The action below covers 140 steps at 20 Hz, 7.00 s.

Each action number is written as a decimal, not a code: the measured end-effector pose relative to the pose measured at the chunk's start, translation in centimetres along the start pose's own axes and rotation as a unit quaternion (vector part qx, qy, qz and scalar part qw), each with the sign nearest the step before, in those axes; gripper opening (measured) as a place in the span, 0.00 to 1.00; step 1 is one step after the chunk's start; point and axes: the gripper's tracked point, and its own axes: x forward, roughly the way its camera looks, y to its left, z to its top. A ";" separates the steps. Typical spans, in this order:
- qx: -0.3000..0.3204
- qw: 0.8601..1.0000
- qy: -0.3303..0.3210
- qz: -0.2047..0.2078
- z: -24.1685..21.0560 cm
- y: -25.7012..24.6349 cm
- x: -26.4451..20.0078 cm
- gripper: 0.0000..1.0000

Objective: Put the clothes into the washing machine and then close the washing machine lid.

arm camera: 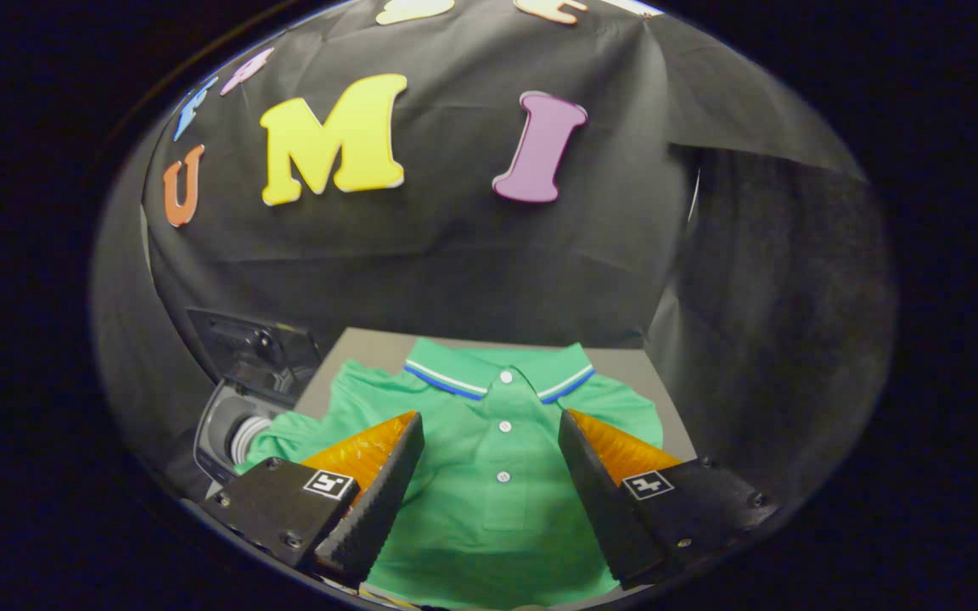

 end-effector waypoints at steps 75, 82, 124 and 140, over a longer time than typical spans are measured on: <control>0.039 0.966 -0.087 0.240 5.0 44.3 -9.9 0.05; 0.043 0.976 0.000 0.212 -0.8 45.9 -1.7 0.05; 0.046 0.977 0.192 0.074 -14.0 42.3 10.1 0.82; 0.019 0.989 0.132 0.068 -10.8 41.1 6.4 0.82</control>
